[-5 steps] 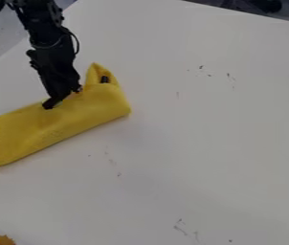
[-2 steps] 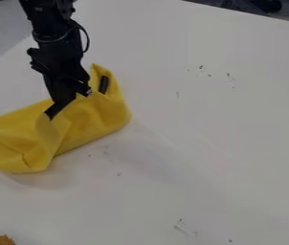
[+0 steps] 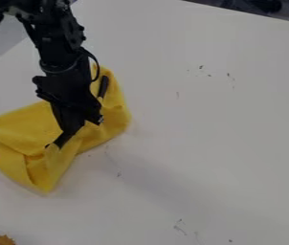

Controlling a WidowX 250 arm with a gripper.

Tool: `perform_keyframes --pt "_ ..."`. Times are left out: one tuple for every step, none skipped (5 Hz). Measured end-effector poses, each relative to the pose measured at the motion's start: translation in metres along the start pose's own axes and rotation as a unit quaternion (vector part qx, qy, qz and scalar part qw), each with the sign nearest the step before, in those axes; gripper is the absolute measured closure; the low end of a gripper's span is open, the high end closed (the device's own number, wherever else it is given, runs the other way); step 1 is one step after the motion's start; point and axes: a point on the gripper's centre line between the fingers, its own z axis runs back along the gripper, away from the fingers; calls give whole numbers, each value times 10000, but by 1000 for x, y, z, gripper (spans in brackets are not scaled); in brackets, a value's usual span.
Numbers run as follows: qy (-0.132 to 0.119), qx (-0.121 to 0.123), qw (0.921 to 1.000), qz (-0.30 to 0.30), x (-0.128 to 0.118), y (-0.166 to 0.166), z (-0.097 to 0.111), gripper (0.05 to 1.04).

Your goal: Unfold cloth from top left to bottom right

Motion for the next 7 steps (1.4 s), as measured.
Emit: perform_keyframes --pt "-21 -167 9998 42 -6 -9 -7 1026" --pt "-31 -349 9993 91 -9 -20 -11 1026" --pt "137 -462 9988 71 -20 -32 -17 1001" --pt "118 -461 9988 78 -29 -45 -14 842" --pt "259 -698 9971 156 -37 -54 -15 578" --pt "472 -1076 9926 304 -46 -67 -14 257" --pt "557 -1299 9887 494 -51 -76 -14 75"
